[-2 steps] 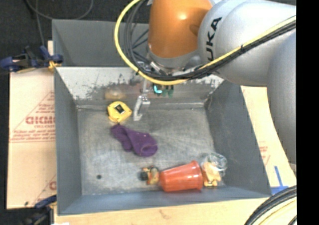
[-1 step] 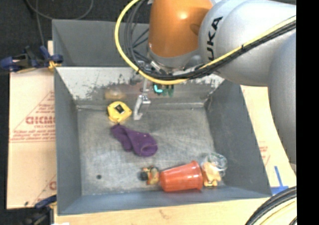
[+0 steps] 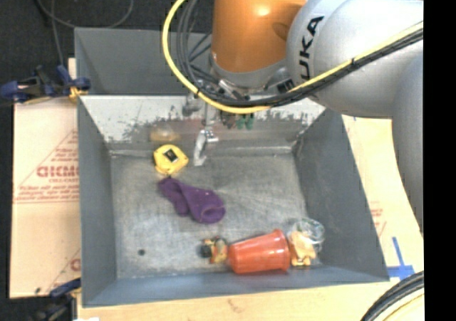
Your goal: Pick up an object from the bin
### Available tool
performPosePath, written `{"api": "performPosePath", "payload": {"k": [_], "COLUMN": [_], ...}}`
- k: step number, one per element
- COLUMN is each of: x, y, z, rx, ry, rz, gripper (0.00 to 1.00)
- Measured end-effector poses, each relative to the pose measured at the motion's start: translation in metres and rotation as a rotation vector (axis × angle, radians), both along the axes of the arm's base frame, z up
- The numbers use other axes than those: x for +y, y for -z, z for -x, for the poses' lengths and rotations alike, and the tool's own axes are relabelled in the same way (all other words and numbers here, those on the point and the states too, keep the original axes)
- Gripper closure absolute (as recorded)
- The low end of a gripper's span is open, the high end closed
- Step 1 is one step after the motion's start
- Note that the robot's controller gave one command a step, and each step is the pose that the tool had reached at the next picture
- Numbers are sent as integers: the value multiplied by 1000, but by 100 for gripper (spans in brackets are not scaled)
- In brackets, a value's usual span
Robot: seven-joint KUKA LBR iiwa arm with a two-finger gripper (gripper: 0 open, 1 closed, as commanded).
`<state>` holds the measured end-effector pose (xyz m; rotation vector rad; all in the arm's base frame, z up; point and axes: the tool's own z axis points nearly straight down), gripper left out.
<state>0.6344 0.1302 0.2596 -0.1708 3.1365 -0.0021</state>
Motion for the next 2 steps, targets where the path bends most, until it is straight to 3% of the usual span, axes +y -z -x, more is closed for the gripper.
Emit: {"api": "performPosePath", "payload": {"k": [1, 2], "x": [24, 23], "y": [107, 107], "z": [-16, -16], "rx": [-4, -4], "ry": [-122, -120], "rz": [-4, -4], "gripper": [100, 0]}}
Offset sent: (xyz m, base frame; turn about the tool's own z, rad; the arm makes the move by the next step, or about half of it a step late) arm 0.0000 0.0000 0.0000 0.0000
